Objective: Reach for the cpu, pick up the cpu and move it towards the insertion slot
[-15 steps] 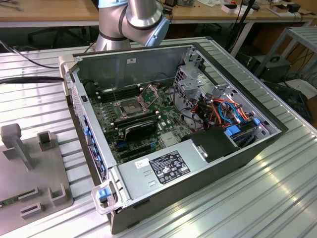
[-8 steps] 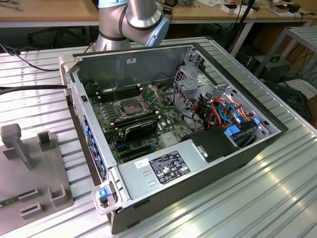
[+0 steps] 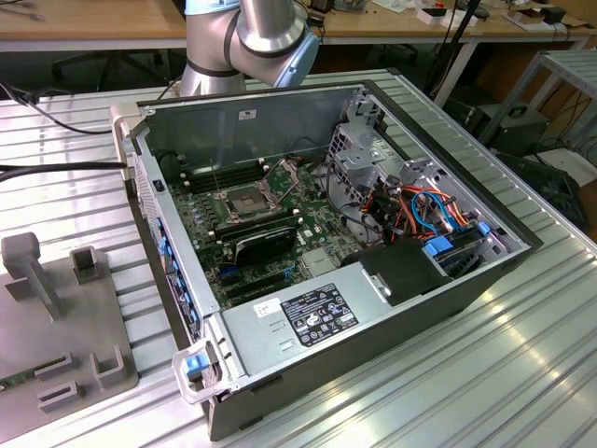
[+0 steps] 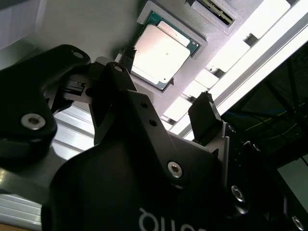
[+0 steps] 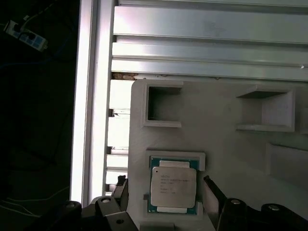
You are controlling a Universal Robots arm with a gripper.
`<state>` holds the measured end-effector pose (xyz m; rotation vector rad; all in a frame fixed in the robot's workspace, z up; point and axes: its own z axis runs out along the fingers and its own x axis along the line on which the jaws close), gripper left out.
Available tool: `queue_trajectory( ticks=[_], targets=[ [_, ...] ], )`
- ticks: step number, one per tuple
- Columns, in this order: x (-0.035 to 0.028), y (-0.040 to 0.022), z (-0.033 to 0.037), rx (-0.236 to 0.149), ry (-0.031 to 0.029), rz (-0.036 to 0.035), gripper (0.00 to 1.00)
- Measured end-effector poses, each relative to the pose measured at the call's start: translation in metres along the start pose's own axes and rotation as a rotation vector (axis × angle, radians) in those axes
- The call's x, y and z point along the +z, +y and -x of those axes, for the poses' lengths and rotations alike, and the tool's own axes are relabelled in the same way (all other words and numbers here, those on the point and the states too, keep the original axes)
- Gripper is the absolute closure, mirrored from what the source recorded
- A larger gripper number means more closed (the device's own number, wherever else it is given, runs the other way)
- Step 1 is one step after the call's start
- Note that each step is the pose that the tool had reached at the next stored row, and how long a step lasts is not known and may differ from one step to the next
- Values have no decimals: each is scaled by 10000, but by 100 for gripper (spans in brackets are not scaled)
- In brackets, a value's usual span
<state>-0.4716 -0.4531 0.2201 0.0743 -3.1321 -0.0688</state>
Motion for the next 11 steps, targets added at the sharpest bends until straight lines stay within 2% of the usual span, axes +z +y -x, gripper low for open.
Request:
queue_trajectory(
  ticks=[3, 11],
  targets=[
    [1, -1, 0, 0, 0, 0, 28],
    [68, -5, 37, 3, 30, -5, 28]
  ],
)
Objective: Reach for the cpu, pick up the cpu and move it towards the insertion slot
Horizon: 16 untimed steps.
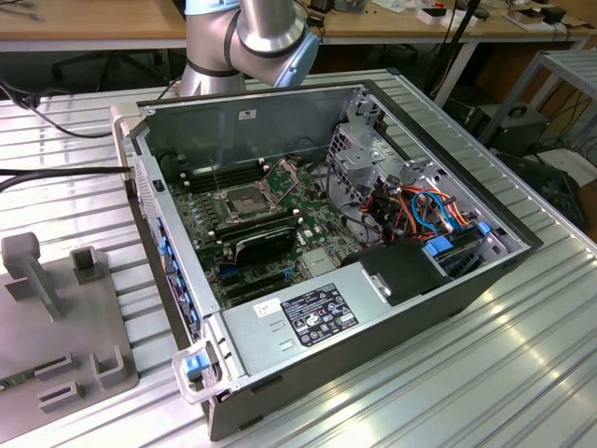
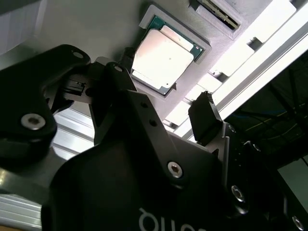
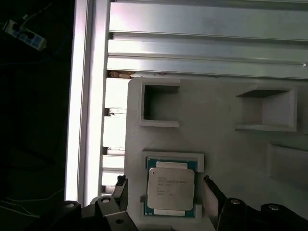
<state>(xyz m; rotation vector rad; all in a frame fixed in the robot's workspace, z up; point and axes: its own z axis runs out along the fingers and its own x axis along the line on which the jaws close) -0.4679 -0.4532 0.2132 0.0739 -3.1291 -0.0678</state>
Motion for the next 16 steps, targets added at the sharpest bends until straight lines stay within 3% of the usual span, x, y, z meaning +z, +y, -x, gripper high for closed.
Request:
queue_trajectory(
  ticks=[7, 12, 16],
  targets=[
    [76, -5, 25, 49, 9, -142, 28],
    [118, -7, 33, 561, -6, -195, 28],
    [167, -10, 49, 676, 0, -199, 28]
  ],
)
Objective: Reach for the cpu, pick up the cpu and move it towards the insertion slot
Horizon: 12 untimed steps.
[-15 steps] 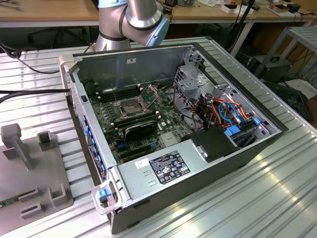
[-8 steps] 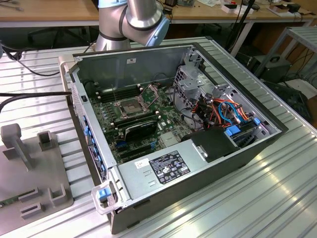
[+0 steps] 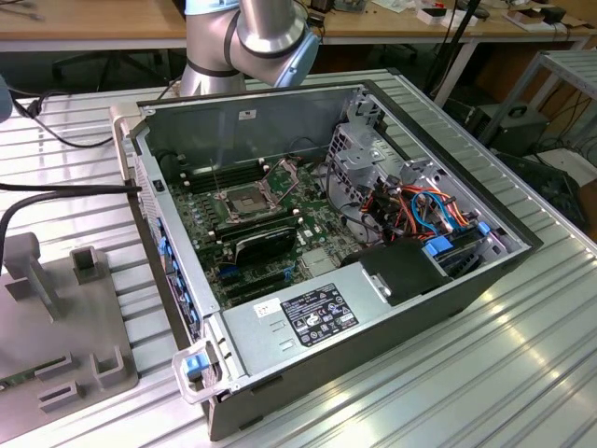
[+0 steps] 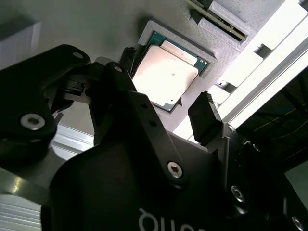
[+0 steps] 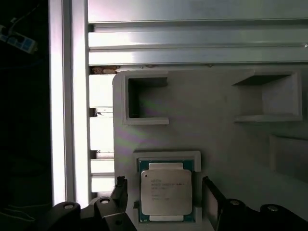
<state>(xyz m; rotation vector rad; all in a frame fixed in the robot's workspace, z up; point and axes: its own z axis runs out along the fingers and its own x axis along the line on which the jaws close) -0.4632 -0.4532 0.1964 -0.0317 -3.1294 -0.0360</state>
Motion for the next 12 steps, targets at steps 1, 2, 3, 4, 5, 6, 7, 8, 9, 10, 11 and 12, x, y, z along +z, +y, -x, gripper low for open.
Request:
queue_trajectory(
  ticks=[1, 2, 3, 4, 5, 6, 7, 8, 9, 10, 11, 12],
  targets=[
    [13, 0, 0, 6, 0, 0, 28],
    [28, -1, 1, 10, 0, 0, 28],
    [34, -1, 1, 12, 1, 0, 28],
    [35, -1, 1, 14, 2, -1, 28],
    [36, -1, 1, 16, 2, -1, 28],
    [36, -1, 1, 17, 2, 0, 28],
    [38, -1, 2, 17, 1, 0, 28],
    [42, -1, 3, 18, 0, 2, 28],
    [52, -1, 4, 39, 14, 2, 28],
    [58, -2, 5, 70, 30, 0, 28],
    [62, -2, 7, 96, 39, 0, 28],
    [70, -2, 15, 142, 55, 0, 28]
  ],
)
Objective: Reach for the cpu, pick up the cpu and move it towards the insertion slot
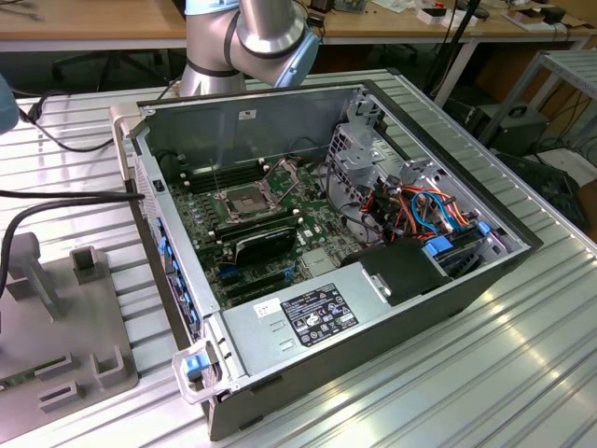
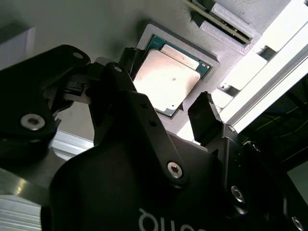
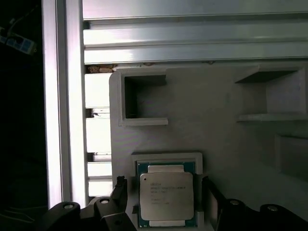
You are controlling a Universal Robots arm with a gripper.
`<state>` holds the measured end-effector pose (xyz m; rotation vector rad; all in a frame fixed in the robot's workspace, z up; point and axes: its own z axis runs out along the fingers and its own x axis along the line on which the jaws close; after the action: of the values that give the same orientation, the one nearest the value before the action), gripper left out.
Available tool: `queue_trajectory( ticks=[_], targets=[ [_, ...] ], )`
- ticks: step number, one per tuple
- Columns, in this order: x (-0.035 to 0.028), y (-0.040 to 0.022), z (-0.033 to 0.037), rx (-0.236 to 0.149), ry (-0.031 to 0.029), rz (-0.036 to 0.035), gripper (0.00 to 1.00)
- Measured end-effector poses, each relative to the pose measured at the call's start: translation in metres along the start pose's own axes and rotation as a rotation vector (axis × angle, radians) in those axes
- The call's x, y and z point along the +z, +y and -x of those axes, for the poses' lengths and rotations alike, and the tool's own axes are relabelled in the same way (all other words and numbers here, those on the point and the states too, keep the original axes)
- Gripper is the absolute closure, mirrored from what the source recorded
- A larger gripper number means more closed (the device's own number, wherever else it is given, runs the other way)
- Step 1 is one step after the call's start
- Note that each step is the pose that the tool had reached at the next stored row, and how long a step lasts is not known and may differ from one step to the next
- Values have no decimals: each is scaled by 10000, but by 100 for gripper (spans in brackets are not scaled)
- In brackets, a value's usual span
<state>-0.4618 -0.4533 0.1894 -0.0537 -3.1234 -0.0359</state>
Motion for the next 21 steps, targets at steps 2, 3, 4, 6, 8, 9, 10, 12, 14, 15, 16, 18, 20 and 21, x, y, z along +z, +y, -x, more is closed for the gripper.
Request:
queue_trajectory(
  ticks=[2, 3, 4, 6, 8, 9, 10, 12, 14, 15, 16, 18, 20, 21],
  targets=[
    [8, 0, 11, 19, 5, 2, 28],
    [10, 1, 13, 22, 7, 2, 28],
    [13, 1, 13, 24, 9, 0, 28],
    [20, 0, 14, 24, 9, 0, 28],
    [23, 0, 14, 24, 8, 1, 28],
    [23, 0, 14, 24, 8, 1, 28],
    [23, 0, 14, 23, 8, 1, 28],
    [23, 0, 14, 23, 8, 0, 28],
    [23, 0, 14, 23, 8, 1, 28],
    [23, 0, 14, 23, 9, 1, 29],
    [23, 0, 14, 24, 8, 1, 29],
    [24, 0, 14, 23, 8, 1, 36],
    [24, 0, 14, 23, 8, 1, 36],
    [24, 0, 14, 23, 8, 1, 36]
  ],
)
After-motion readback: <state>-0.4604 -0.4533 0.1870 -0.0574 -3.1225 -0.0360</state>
